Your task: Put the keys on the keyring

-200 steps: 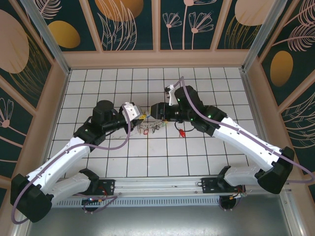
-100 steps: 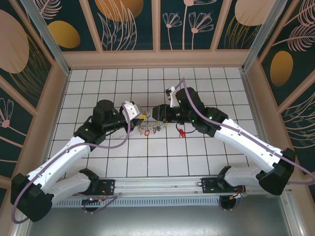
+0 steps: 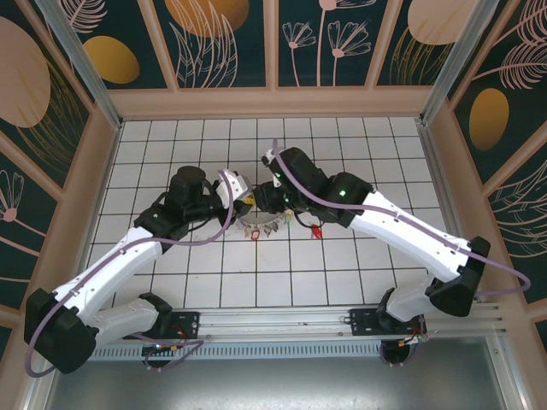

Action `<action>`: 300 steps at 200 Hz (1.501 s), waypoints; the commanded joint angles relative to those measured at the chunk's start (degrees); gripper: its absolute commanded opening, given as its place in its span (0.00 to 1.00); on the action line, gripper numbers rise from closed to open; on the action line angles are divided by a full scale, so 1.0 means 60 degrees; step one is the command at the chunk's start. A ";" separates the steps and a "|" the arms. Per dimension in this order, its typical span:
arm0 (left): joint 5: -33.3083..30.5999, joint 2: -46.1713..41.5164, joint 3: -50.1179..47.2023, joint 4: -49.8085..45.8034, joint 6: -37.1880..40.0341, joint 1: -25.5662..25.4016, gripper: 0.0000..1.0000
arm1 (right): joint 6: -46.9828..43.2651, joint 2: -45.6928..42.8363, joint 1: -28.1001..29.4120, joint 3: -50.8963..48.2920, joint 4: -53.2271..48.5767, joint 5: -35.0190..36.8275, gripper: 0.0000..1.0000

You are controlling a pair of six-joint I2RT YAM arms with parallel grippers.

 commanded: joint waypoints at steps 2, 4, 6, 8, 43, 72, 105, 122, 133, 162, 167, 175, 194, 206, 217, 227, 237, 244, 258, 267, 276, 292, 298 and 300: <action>0.0570 -0.0005 0.0454 -0.0043 -0.0252 -0.0023 0.00 | -0.0994 0.0275 0.0071 0.0647 -0.1113 0.0905 0.36; 0.0590 0.0006 0.0453 -0.0043 -0.0259 -0.0038 0.00 | -0.1016 0.0300 0.0070 0.0692 -0.1160 0.0919 0.36; 0.0605 0.0009 0.0460 -0.0043 -0.0267 -0.0031 0.00 | -0.1033 0.0339 0.0073 0.0729 -0.1204 0.0948 0.35; 0.0620 0.0010 0.0462 -0.0043 -0.0273 -0.0044 0.00 | -0.1044 0.0382 0.0067 0.0775 -0.1238 0.0959 0.35; 0.0849 0.0082 0.0534 -0.0130 -0.0337 -0.0040 0.00 | -0.1162 0.0783 0.0053 0.1024 -0.1577 0.0906 0.34; 0.0909 0.0083 0.0528 -0.0159 -0.0379 -0.0046 0.00 | -0.1058 0.0868 0.0019 0.1049 -0.1589 0.0791 0.35; 0.1025 0.0134 0.0536 -0.0204 -0.0419 -0.0040 0.00 | -0.1118 0.0998 0.0022 0.1155 -0.1620 0.0353 0.44; 0.1075 0.0168 0.0536 -0.0235 -0.0424 -0.0037 0.00 | -0.1181 0.0983 0.0045 0.1234 -0.1515 -0.0075 0.44; 0.1091 0.0173 0.0521 -0.0229 -0.0426 -0.0046 0.00 | -0.1226 0.0935 0.0040 0.1258 -0.1397 -0.0321 0.44; 0.1162 0.0190 0.0517 -0.0219 -0.0426 -0.0043 0.00 | -0.1256 0.0979 0.0043 0.1223 -0.1531 -0.0224 0.39; 0.1184 0.0186 0.0521 -0.0219 -0.0421 -0.0050 0.00 | -0.1272 0.0999 0.0038 0.1183 -0.1583 -0.0150 0.39; 0.1193 0.0187 0.0534 -0.0211 -0.0437 -0.0042 0.00 | -0.1256 0.1026 0.0043 0.1170 -0.1674 0.0001 0.39; 0.1203 0.0194 0.0569 -0.0251 -0.0428 -0.0042 0.00 | -0.1213 0.1067 0.0042 0.1134 -0.1797 0.0198 0.38; 0.1202 0.0201 0.0580 -0.0252 -0.0427 -0.0037 0.00 | -0.1199 0.1045 0.0037 0.1126 -0.1834 0.0323 0.35; 0.1215 0.0202 0.0580 -0.0265 -0.0426 -0.0043 0.00 | -0.1210 0.1030 0.0045 0.1127 -0.1876 0.0388 0.35; 0.1217 0.0219 0.0580 -0.0285 -0.0418 -0.0043 0.00 | -0.1221 0.1029 0.0035 0.1127 -0.1938 0.0435 0.35; 0.1234 0.0215 0.0594 -0.0279 -0.0430 -0.0048 0.00 | -0.1213 0.1029 0.0039 0.1112 -0.2027 0.0526 0.35; 0.1237 0.0215 0.0608 -0.0280 -0.0436 -0.0036 0.00 | -0.1214 0.1031 0.0046 0.1100 -0.2079 0.0599 0.35; 0.1242 0.0215 0.0633 -0.0279 -0.0429 -0.0031 0.00 | -0.1214 0.0983 0.0037 0.1069 -0.2149 0.0718 0.34; 0.1216 0.0215 0.0632 -0.0289 -0.0450 -0.0032 0.00 | -0.1228 0.0983 0.0040 0.1067 -0.2196 0.0787 0.35; 0.1242 0.0228 0.0640 -0.0294 -0.0450 -0.0036 0.00 | -0.1200 0.0997 0.0040 0.1054 -0.2255 0.0863 0.35; 0.1245 0.0230 0.0638 -0.0292 -0.0449 -0.0041 0.00 | -0.1154 0.1016 0.0057 0.1054 -0.2326 0.0997 0.34; 0.1241 0.0234 0.0638 -0.0292 -0.0456 -0.0046 0.00 | -0.1139 0.1001 0.0050 0.1054 -0.2339 0.1030 0.33; 0.1233 0.0231 0.0638 -0.0292 -0.0445 -0.0044 0.00 | -0.1129 0.0998 0.0050 0.1054 -0.2331 0.1031 0.32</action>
